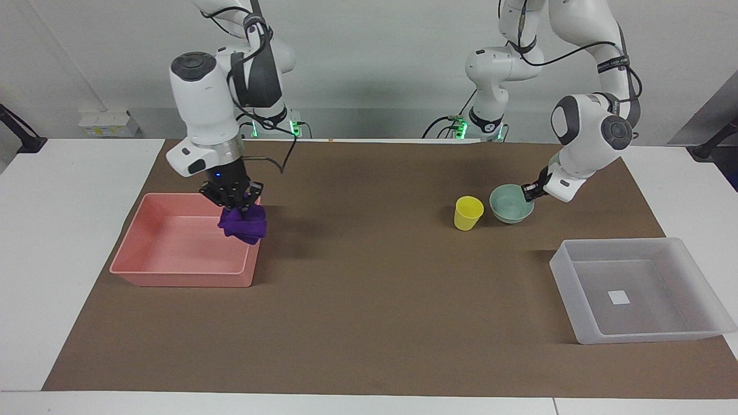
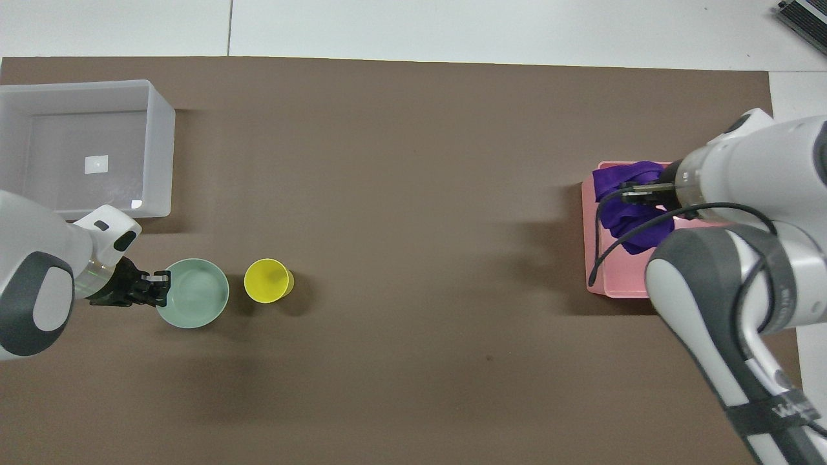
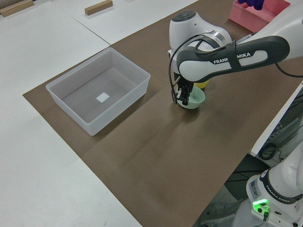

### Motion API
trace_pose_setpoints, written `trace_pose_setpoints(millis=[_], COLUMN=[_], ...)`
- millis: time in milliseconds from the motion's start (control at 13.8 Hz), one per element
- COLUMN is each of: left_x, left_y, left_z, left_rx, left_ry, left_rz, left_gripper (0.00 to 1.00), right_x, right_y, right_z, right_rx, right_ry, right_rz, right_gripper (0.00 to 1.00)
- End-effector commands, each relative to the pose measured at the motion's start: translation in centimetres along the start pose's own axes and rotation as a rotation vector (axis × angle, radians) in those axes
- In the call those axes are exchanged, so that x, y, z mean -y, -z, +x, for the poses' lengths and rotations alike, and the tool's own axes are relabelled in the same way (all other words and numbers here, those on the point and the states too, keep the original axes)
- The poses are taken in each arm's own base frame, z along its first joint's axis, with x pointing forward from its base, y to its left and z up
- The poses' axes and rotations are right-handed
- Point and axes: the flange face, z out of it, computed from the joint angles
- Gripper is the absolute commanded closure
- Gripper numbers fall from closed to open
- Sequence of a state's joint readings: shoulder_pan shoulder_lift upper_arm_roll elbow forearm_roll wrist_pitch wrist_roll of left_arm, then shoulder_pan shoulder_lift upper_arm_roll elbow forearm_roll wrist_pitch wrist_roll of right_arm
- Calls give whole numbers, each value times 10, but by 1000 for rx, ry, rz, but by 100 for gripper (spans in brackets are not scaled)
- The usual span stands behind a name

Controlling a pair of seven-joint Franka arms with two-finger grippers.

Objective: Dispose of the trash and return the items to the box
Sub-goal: 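Carry the cloth into the pink box while the left gripper lifts the bowl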

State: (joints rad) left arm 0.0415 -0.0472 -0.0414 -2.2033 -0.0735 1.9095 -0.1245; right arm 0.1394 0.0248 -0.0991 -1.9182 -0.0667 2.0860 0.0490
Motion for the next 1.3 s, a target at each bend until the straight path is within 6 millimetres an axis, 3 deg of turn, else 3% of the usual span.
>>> trace_pose_setpoints(millis=[0,72,217,361,506,650,794,867,1011,1156,1228], left_x=[-1,-3,0,0,7,28,33,54,91,127,134], left_y=[28,38,77,112,139,169,185,184,166,135,123], left_z=[0,2,11,20,50,86,109,121,155,195,202], left_rx=[8,-9,-58,-111,-176,-255,-298,-312,-365,-397,-388], left_ry=[-7,-23,-77,-126,-169,-190,-185,-155,-116,-113,-104], left_rz=[-6,-9,-16,-11,12,59,83,87,88,92,88], left_gripper=[100,100,100,100,100,100,100,100,100,100,100], right_x=[-49,-62,-79,-79,-88,-88,-89,-89,-87,-81,-78], right_y=[-20,-33,-61,-93,-124,-132,-141,-140,-134,-105,-91], right_z=[-12,-17,-27,-38,-44,-47,-48,-47,-41,-29,-25], right_rx=[28,48,46,23,23,32,47,44,28,-7,-6], right_ry=[78,89,87,81,59,51,46,41,40,49,49], right_rz=[-14,-13,-15,-16,-13,-9,-8,-9,-11,-14,-12], right_gripper=[100,100,100,100,100,100,18,0,0,0,0])
